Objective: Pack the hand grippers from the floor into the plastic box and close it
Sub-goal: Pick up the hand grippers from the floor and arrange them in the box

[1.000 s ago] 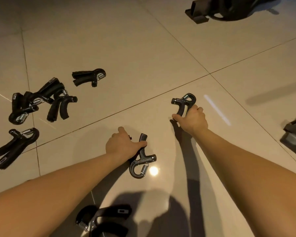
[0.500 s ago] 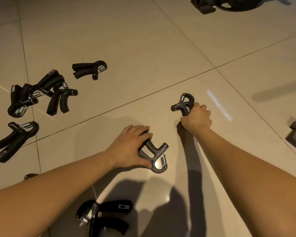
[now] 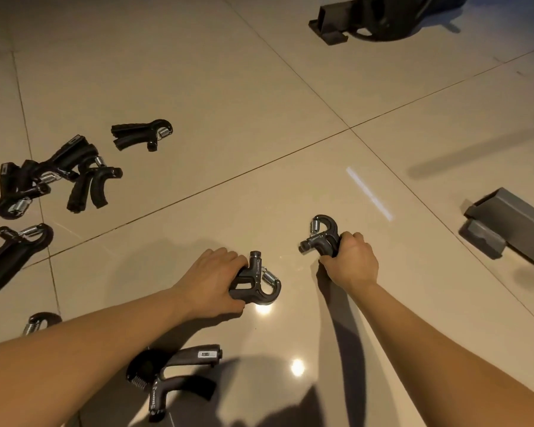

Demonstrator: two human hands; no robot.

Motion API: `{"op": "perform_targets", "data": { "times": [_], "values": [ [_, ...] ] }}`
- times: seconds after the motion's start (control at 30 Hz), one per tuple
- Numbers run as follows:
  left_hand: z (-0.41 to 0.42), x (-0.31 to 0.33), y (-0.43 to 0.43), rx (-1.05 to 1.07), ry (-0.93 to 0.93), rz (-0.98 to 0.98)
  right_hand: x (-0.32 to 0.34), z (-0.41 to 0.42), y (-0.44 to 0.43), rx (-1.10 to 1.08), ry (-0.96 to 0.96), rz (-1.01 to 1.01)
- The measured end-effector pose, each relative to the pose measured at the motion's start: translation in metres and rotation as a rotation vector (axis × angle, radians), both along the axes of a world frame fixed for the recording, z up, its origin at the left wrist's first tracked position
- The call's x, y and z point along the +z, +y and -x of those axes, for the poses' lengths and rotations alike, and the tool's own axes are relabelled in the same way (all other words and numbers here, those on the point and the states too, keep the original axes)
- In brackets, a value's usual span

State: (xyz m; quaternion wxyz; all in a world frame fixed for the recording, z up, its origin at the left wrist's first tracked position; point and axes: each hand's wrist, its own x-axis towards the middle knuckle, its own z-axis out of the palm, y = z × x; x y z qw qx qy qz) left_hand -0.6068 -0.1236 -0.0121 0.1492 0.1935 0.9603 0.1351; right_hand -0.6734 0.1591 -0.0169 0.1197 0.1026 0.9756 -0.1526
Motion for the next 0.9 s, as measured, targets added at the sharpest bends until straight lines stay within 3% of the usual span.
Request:
{"op": "perform_targets", "data": {
  "times": [0.2, 0.43, 0.7, 0.9],
  "values": [
    [-0.013, 0.049, 0.011, -0.027, 0.029, -0.078, 0.049, -0.052, 0.03, -0.016, 0.101, 0.081],
    [-0.048, 0.15, 0.031, -0.131, 0.204, -0.044, 0.162, -0.12, 0.055, 0.027, 0.3, 0.082],
    [-0.131, 0.293, 0.055, -0.21, 0.377, -0.169, 0.304, -0.234, 0.067, 0.035, 0.504, 0.008],
    [-0.216, 0.368, 0.068, -0.263, 0.417, -0.166, 0.387, -0.346, 0.075, 0.049, 0.542, -0.033]
  ]
}}
